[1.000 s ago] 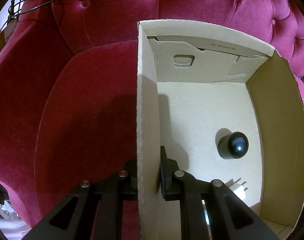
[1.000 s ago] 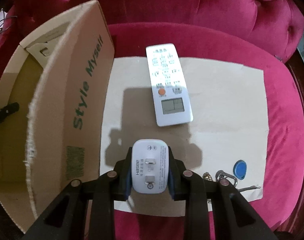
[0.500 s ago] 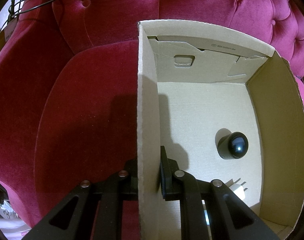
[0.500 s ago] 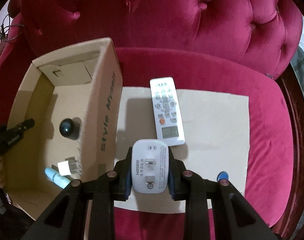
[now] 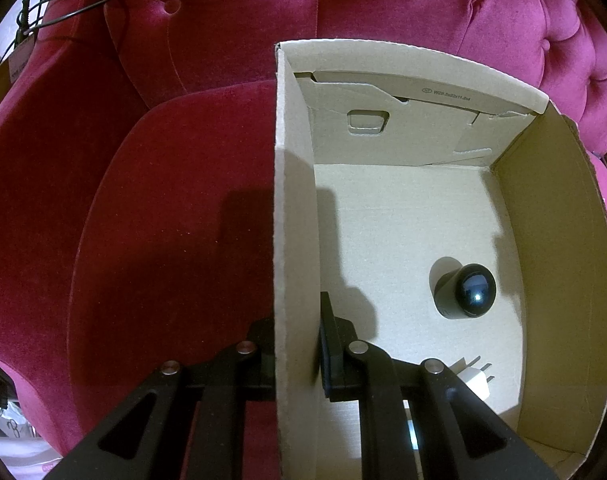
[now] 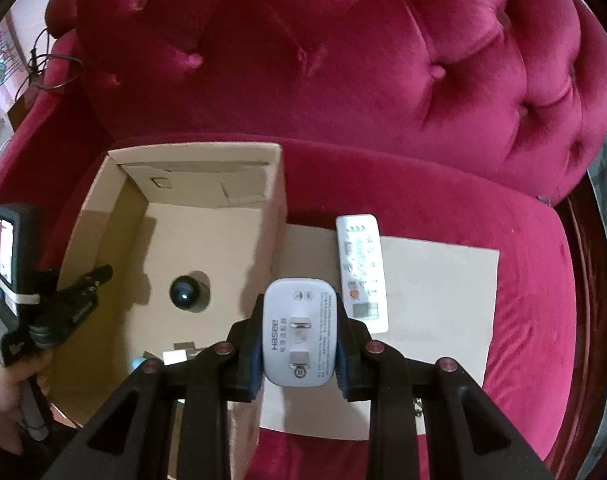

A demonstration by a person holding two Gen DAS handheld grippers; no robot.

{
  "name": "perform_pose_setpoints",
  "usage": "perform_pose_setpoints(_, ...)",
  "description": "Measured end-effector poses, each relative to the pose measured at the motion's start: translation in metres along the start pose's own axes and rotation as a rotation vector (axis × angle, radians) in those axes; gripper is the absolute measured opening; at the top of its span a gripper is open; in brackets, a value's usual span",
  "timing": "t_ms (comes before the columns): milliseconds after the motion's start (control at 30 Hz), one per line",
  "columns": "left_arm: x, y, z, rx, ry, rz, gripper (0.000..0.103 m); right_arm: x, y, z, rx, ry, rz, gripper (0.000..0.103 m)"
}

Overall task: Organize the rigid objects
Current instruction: 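Carry the white plug adapter with the right gripper into the box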

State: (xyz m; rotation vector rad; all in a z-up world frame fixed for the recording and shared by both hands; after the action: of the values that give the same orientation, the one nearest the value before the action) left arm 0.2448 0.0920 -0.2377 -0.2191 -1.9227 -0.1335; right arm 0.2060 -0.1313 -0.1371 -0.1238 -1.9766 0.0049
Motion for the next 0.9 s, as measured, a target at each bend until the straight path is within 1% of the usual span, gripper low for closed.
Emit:
perform_pose_setpoints(433,0.000,0.000,0.000,0.002,0.000,0.003,0.014,-0.002,0.043,-0.026,0.078,-0.017,-0.030,0.029)
perform_pose_setpoints(900,0.001,0.002,-0.001,0.002,0.000,0.006,0.014,-0.037,0.090,-0.040,0.145,0.008,-0.062,0.029)
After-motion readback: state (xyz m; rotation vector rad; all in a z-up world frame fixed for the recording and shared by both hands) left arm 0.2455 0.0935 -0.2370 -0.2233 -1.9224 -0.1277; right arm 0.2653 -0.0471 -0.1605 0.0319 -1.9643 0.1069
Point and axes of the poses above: each gripper's, at about its wrist camera, not at the fingertips, and x roughly against the way its jaws point, y to its left, z to its underside, the point moved 6 cm from there along -x, roughly the way its jaws point, and after that the axes turned 4 degrees about z, right-handed, at the moved point
